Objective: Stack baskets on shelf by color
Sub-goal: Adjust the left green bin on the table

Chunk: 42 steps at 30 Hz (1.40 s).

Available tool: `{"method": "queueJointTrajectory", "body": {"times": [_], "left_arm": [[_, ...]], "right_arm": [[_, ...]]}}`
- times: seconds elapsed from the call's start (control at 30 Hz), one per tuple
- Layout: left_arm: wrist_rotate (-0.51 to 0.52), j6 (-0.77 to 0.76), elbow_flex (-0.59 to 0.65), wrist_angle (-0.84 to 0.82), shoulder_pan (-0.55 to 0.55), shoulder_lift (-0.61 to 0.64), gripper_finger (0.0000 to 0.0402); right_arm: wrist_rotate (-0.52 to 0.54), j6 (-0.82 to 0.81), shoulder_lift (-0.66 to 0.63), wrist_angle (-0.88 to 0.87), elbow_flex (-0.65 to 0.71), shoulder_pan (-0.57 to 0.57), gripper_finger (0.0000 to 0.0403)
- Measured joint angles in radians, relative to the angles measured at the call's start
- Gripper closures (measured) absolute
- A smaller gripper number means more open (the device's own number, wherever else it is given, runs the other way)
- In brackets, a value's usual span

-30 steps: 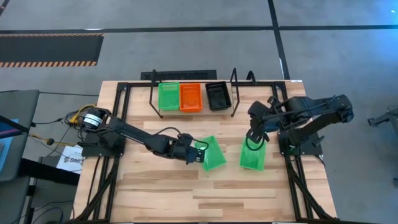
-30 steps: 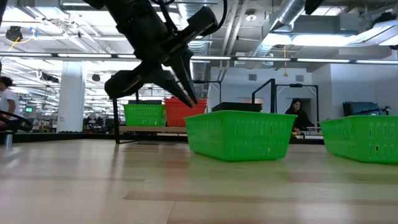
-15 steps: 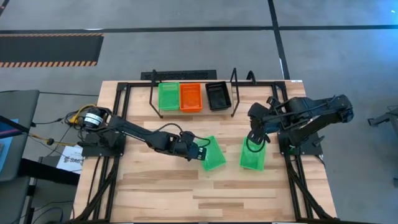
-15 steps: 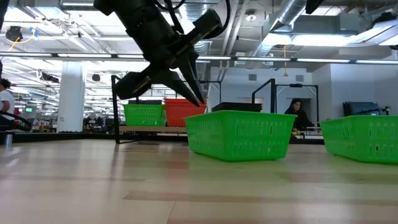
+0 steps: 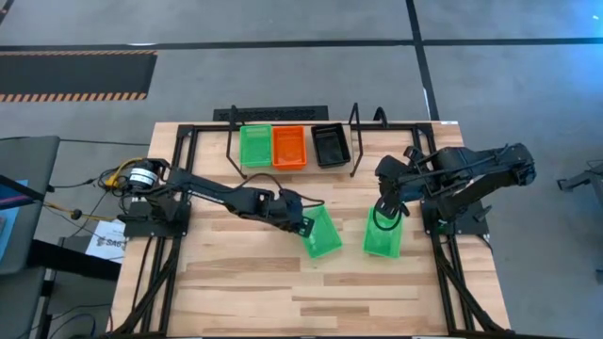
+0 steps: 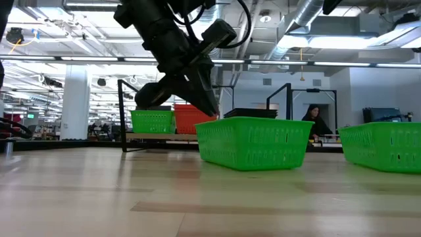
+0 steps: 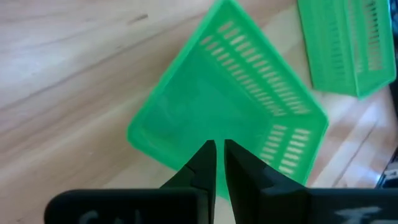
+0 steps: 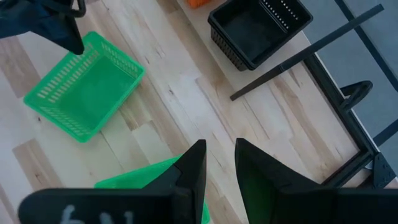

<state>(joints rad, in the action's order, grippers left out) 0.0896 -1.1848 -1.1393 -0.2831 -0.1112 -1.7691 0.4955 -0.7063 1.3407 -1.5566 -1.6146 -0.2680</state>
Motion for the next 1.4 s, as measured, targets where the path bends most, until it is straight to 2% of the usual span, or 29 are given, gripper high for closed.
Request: {"method": "queueJointTrajectory", "body": {"times": [0.33,0.43,0.57,0.77,0.87,0.93,1.0,1.07,1.13,1.3,1.4], "left_arm": [[-0.003,-0.044,-0.002,-0.163,-0.017,0.001,0.0383],[-0.011,-0.029,-0.042,-0.202,-0.021,0.001,0.0383],[-0.001,0.068,-0.148,-0.265,-0.020,0.001,0.0383],[0.030,0.343,-0.353,-0.412,-0.020,0.001,0.0383],[0.023,0.441,-0.417,-0.462,-0.020,0.003,0.0383],[-0.016,0.551,-0.426,-0.464,-0.020,0.003,0.0383],[-0.079,0.723,-0.426,-0.473,-0.020,0.003,0.0383],[-0.134,0.937,-0.427,-0.489,-0.029,0.002,0.0383],[-0.143,1.176,-0.428,-0.499,-0.049,-0.009,0.0383],[-0.077,1.670,-0.431,-0.514,-0.100,-0.040,0.0383],[-0.010,1.849,-0.426,-0.600,-0.108,-0.082,0.0381]], "right_arm": [[0.001,0.000,0.000,0.000,0.000,0.000,0.0298],[0.001,0.005,0.000,0.000,0.000,0.000,0.0298],[0.001,0.008,0.000,0.000,0.000,0.000,0.0298],[0.002,0.008,0.000,0.000,0.000,0.000,0.0298],[0.002,0.008,0.000,0.000,0.000,0.000,0.0298],[0.002,0.008,0.000,0.000,0.000,0.000,0.0298],[0.000,0.008,0.000,-0.001,0.000,0.000,0.0298],[-0.001,0.008,0.000,-0.003,0.000,0.000,0.0298],[-0.014,0.008,0.000,-0.003,0.000,0.001,0.0298],[-0.057,-0.028,-0.001,0.004,-0.006,0.016,0.0298],[-0.065,-0.072,-0.001,0.009,-0.006,0.025,0.0298]]}}
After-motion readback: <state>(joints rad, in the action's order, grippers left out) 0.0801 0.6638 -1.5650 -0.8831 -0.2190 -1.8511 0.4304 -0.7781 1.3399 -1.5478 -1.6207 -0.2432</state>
